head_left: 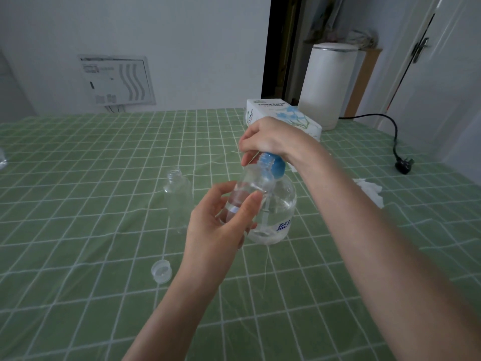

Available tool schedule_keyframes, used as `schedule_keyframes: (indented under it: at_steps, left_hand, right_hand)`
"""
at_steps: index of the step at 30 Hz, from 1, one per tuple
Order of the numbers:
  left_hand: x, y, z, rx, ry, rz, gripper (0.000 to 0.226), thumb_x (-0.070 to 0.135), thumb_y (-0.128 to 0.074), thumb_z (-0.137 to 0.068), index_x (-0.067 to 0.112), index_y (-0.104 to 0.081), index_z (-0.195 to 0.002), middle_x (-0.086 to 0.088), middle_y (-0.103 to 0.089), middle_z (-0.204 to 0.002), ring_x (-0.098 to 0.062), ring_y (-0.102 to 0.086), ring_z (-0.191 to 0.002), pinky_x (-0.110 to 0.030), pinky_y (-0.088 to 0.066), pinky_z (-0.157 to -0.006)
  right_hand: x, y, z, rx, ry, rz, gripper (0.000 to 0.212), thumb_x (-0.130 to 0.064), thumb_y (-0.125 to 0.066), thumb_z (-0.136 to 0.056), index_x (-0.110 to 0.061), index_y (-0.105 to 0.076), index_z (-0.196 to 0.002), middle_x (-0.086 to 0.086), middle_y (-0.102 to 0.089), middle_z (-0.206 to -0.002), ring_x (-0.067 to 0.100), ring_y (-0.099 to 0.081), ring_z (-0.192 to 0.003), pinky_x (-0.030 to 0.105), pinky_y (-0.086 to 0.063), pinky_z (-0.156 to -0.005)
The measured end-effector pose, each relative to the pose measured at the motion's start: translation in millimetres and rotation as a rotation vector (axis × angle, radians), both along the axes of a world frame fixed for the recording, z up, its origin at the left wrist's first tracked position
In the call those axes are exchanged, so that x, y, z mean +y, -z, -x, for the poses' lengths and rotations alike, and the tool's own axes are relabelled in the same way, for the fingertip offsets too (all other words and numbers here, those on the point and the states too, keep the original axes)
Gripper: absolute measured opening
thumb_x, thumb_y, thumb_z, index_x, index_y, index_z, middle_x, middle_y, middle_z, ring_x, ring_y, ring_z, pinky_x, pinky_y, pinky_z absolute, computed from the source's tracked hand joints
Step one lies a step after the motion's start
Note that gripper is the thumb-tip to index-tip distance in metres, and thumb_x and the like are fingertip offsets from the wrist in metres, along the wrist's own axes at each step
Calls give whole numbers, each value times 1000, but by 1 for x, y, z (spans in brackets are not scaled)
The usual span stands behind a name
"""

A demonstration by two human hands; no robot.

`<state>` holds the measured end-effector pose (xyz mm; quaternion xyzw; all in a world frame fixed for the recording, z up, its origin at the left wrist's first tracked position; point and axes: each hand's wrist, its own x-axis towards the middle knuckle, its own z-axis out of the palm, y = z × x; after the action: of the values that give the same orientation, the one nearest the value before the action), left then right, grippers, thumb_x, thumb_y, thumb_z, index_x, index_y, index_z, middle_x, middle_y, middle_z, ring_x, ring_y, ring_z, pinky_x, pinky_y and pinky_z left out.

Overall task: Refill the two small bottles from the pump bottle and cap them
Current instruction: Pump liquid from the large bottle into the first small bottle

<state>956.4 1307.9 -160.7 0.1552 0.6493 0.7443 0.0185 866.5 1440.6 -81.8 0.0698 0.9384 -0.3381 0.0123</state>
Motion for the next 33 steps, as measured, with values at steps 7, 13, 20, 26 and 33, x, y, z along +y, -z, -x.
schedule_keyframes:
  at_steps: [7, 13, 20, 26, 33]
  left_hand:
    - [0, 1, 0, 5, 8, -1, 36, 51, -64, -60, 26, -65, -86, 8, -69, -71, -7, -62, -57, -14, -41, -43]
    - [0, -2, 2, 29, 3, -6, 35, 54, -64, -60, 31, -65, -86, 9, -69, -72, -7, -63, -59, -13, -42, -45]
    - [0, -2, 1, 34, 11, -7, 30, 51, -63, -62, 31, -65, -84, 9, -69, -72, -6, -63, -58, -13, -42, -45]
    - [0, 0, 1, 29, 7, -5, 29, 50, -64, -62, 31, -65, -83, 9, -69, -71, -6, -63, -58, -13, -42, -44]
    - [0, 2, 1, 27, 0, 3, 29, 50, -64, -61, 31, -65, -84, 10, -69, -71, -5, -64, -57, -12, -41, -43]
  right_hand:
    - [0, 0, -5, 33, 6, 38, 21, -11, -59, -92, 0, -68, -107, 18, -74, -104, 25, -67, -97, 45, -51, -100]
    - [2, -9, -1, 110, 0, 38, 15, -9, -59, -90, -16, -60, -77, 5, -73, -80, 21, -65, -83, 36, -53, -87]
    - [0, -8, -3, 22, -19, 50, 18, -11, -60, -89, -8, -68, -105, 16, -72, -109, 36, -66, -107, 51, -53, -97]
    - [-1, -5, -4, 20, -8, 44, 19, -9, -60, -89, -6, -71, -104, 18, -72, -108, 36, -66, -108, 50, -52, -98]
    - [-2, 0, -5, 11, -2, 37, 18, -10, -61, -90, -6, -70, -105, 14, -74, -105, 30, -68, -106, 45, -51, -100]
